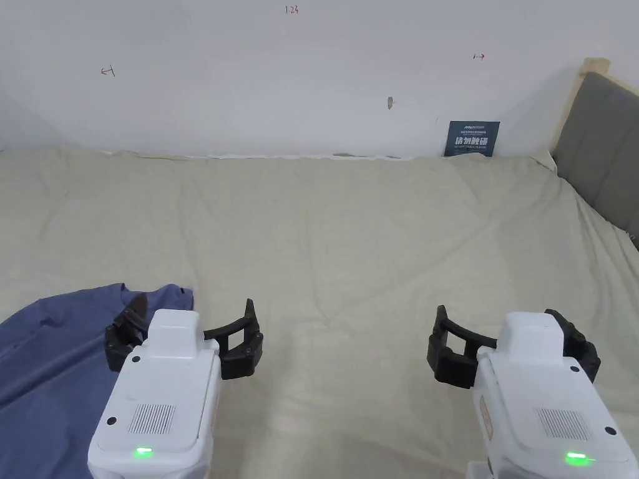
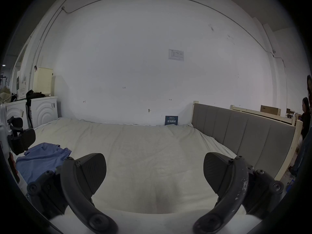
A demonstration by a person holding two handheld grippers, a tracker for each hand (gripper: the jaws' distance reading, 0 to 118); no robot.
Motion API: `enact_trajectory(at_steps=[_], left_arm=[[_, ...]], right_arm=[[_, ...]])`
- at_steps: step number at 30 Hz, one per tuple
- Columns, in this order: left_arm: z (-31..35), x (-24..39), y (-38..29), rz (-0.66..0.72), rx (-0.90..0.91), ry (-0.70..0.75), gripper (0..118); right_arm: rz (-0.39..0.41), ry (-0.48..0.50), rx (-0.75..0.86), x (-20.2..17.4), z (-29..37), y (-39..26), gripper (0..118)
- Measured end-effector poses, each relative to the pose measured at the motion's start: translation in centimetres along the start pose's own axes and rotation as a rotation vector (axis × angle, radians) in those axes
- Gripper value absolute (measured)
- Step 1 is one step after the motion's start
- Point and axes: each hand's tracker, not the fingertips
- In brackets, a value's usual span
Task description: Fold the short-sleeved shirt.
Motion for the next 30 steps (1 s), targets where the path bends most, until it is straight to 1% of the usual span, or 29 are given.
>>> enact_trajectory(at_steps=[5,6,8,9,11,13,15,16,17,18,19,20,21,22,24,25,26,28,29,30], left_arm=[[-0.1,0.1,0.1,0.004,-0.002,-0.007,118],[-0.1,0.1,0.1,0.012,-0.004,-0.009,118],[-0.4,0.0,0.3,0.061,-0.014,-0.014,118],[-0.5,-0.2,0.5,0.152,-0.031,-0.018,118],[-0.9,-1.0,0.9,0.372,-0.067,-0.067,118],[-1.5,-3.0,1.1,0.799,-0.108,-0.195,118],[-1.9,-4.6,0.2,1.216,-0.128,-0.253,118],[-2.0,-5.0,-0.4,1.361,-0.137,-0.255,118],[-2.0,-5.2,-1.0,1.478,-0.148,-0.251,118],[-1.9,-5.2,-1.4,1.529,-0.16,-0.242,118],[-1.9,-5.4,-1.7,1.544,-0.18,-0.24,118],[-1.9,-5.5,-1.8,1.534,-0.193,-0.231,118],[-1.9,-5.6,-1.5,1.471,-0.191,-0.222,118],[-1.7,-5.2,-0.6,1.346,-0.183,-0.204,118],[-1.1,-4.3,1.3,0.985,-0.136,-0.15,118],[-0.7,-3.6,2.0,0.811,-0.115,-0.127,118],[-0.6,-2.5,2.6,0.605,-0.081,-0.103,118],[-0.1,-0.4,3.1,0.263,-0.026,-0.064,118],[0.1,0.5,3.0,0.112,0.006,-0.061,118],[0.0,1.3,2.6,-0.008,0.025,-0.05,118]], right_arm=[[0.017,-0.006,0.002,-0.2,0.1,0.4,118],[0.038,-0.014,-0.003,-0.3,0.1,0.6,118],[0.154,-0.068,0.001,-1.3,0.1,1.1,118],[0.24,-0.1,0.013,-1.9,0.2,1.4,118],[0.45,-0.18,0.081,-3.5,0.3,1.6,118],[0.727,-0.282,0.21,-5.3,0.6,1.3,118],[0.986,-0.377,0.348,-6.8,0.6,0.5,118],[1.086,-0.411,0.413,-7.2,0.8,-0.1,118],[1.16,-0.439,0.462,-7.5,0.9,-0.6,118],[1.174,-0.442,0.48,-7.7,0.9,-0.9,118],[1.142,-0.422,0.466,-7.5,1.0,-0.8,118],[1.062,-0.372,0.405,-7.1,1.1,-0.2,118],[0.967,-0.331,0.34,-6.7,1.3,0.2,118],[0.849,-0.301,0.283,-6.1,1.3,0.8,118],[0.604,-0.239,0.181,-4.5,1.3,1.9,118],[0.499,-0.206,0.149,-3.8,1.5,2.1,118],[0.399,-0.163,0.13,-3.0,1.8,2.3,118],[0.246,-0.111,0.097,-2.0,1.8,2.4,118],[0.184,-0.083,0.091,-1.5,1.9,2.4,118],[0.134,-0.07,0.084,-1.2,2.0,2.3,118]])
